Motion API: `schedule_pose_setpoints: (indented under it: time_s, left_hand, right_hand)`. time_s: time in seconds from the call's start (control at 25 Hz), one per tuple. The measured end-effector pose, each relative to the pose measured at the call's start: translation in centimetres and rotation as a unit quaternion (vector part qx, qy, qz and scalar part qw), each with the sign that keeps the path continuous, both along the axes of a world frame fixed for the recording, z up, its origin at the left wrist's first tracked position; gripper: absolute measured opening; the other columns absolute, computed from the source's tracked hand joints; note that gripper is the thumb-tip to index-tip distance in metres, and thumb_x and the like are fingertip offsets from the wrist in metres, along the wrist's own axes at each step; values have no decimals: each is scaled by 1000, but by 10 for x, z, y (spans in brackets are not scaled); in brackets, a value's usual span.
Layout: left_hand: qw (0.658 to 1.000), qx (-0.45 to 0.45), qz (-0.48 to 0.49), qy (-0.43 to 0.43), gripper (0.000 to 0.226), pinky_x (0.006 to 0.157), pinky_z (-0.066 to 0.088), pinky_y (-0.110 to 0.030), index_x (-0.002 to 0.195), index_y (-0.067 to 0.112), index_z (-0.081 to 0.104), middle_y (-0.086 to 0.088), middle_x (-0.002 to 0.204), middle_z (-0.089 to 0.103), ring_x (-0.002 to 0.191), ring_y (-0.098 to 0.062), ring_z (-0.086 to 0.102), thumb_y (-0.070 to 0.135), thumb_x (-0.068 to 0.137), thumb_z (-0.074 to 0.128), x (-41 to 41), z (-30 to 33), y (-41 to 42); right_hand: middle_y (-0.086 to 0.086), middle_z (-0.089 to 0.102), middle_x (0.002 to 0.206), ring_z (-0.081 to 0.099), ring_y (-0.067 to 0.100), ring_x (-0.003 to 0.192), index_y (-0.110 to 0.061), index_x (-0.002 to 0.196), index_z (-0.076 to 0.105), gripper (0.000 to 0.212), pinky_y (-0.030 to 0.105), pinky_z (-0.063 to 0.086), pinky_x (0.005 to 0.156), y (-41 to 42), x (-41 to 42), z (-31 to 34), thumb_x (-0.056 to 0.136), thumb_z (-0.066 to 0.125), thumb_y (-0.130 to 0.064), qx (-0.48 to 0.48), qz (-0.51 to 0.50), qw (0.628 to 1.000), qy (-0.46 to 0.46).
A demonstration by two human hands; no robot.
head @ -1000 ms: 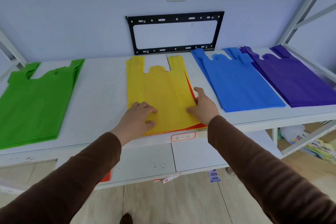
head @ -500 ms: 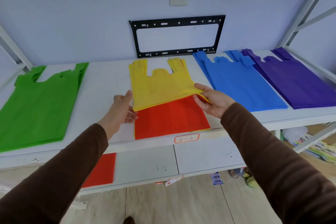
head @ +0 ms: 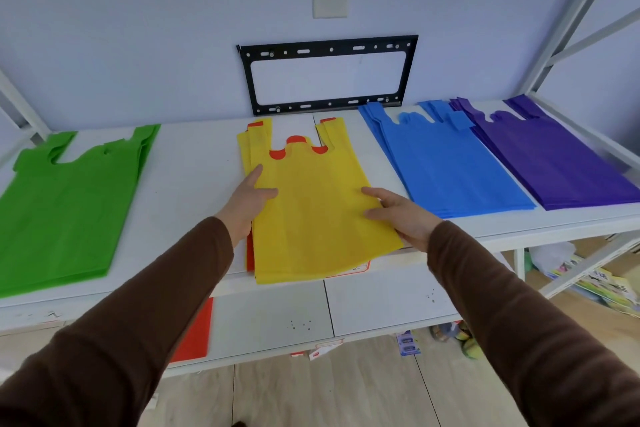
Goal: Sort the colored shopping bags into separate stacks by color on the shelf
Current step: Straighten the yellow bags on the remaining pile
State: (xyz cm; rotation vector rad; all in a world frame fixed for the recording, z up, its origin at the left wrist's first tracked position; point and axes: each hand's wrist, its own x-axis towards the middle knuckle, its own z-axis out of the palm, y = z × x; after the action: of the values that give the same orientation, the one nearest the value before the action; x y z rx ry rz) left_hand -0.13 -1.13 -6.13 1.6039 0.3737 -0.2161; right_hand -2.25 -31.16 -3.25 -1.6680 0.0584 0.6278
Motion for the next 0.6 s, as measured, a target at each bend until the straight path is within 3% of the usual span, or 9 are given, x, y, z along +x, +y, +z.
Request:
schedule_pose_setpoints:
  time_s: [0.08,0.16,0.24,0.36,0.44,0.48,0.52,0.6]
  left_hand:
    - [993,107,19,-44,64,103,42,-34,152,35,27,-1,159,29,131,-21,46,26,96,57,0,4,-7]
    - [976,204,18,-67,61,78,47,-22,155,32,20,-2,159,29,101,-13,55,21,101,46,1,2,-10]
    - [968,244,12,-62,69,68,50,-26,156,36,8,-3,160,27,83,-11,54,12,100,42,1,0,-9]
    - [967,250,8,-40,78,70,54,-35,154,41,-2,-4,158,30,76,-13,57,6,98,38,-2,-1,-7]
    - [972,233,8,-32,76,75,55,-38,154,41,0,-5,157,30,82,-16,58,5,98,36,-1,0,-6]
    - [977,213,4,-31,73,85,54,-40,155,41,3,-4,158,28,92,-18,59,8,99,37,2,-1,-4]
    - [983,182,-2,-34,68,99,49,-43,155,41,8,-1,160,25,110,-20,57,14,101,40,5,-2,-1]
    - [994,106,-18,-35,61,115,32,-43,152,41,23,3,161,21,140,-23,36,25,100,49,7,-8,8]
  right_hand:
    - [7,49,140,58,26,111,-31,142,42,53,38,50,95,9,7,-5,95,57,-12,-116,23,990,-80]
    - [7,45,144,53,22,111,-31,144,40,54,30,43,95,18,10,-10,96,53,-11,-207,57,966,-142]
    - [7,43,147,51,23,115,-31,146,37,55,27,39,93,22,12,-15,97,51,-10,-223,55,961,-154]
    - [6,40,149,49,23,118,-33,146,35,54,27,39,93,21,15,-19,98,49,-12,-223,60,960,-155]
    - [5,40,149,49,25,122,-33,146,36,52,29,40,98,18,18,-20,99,47,-12,-222,71,961,-150]
    - [5,41,148,50,25,121,-33,145,37,51,31,41,100,17,18,-19,99,47,-14,-211,68,965,-140]
    - [4,42,147,52,25,120,-34,145,38,50,33,43,101,15,19,-18,99,50,-18,-193,63,971,-124]
    - [0,46,141,55,28,117,-37,144,39,54,43,47,102,9,18,-19,94,60,-29,-140,61,985,-82]
